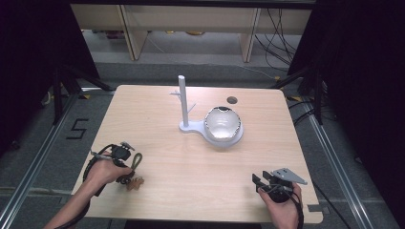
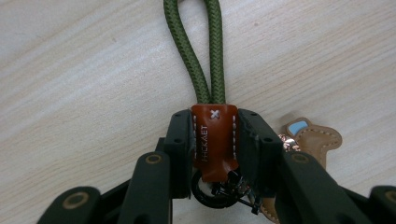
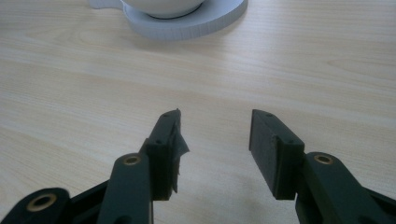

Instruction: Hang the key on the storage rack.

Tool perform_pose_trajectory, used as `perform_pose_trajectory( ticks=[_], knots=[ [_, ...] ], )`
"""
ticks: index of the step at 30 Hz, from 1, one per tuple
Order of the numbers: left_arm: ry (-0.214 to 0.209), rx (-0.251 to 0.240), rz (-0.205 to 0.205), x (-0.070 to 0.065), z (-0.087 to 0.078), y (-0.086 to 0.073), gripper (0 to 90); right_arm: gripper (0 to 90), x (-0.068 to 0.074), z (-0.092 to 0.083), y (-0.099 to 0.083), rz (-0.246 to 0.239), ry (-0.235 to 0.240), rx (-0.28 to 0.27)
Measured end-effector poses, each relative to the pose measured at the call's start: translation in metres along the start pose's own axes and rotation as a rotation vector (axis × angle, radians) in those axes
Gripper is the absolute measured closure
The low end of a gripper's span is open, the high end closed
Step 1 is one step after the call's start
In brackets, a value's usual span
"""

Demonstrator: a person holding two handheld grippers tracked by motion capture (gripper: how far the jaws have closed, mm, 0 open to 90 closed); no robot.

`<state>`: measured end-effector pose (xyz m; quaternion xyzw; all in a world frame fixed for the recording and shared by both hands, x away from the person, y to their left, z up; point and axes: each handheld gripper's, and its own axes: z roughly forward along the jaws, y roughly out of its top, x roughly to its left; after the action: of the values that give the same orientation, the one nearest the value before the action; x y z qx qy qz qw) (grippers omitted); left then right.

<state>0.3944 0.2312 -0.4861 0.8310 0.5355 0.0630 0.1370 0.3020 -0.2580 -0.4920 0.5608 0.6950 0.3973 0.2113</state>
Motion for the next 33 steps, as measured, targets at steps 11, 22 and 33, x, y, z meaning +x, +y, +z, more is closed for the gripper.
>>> perform_pose_trajectory(
  ticks=[11, 22, 33],
  knots=[
    [0.004, -0.041, 0.103, 0.004, -0.004, -0.009, 67.6, 54.5, -0.001, 0.002, 0.000, -0.005, -0.006, -0.020],
    [-0.044, -0.222, 0.117, 0.005, -0.009, -0.033, 67.7, 54.3, -0.003, 0.001, 0.000, -0.027, 0.002, -0.020],
    [-0.072, -0.408, 0.106, 0.007, -0.013, -0.052, 67.6, 53.5, -0.002, 0.003, -0.002, -0.034, 0.001, -0.018]
  ],
)
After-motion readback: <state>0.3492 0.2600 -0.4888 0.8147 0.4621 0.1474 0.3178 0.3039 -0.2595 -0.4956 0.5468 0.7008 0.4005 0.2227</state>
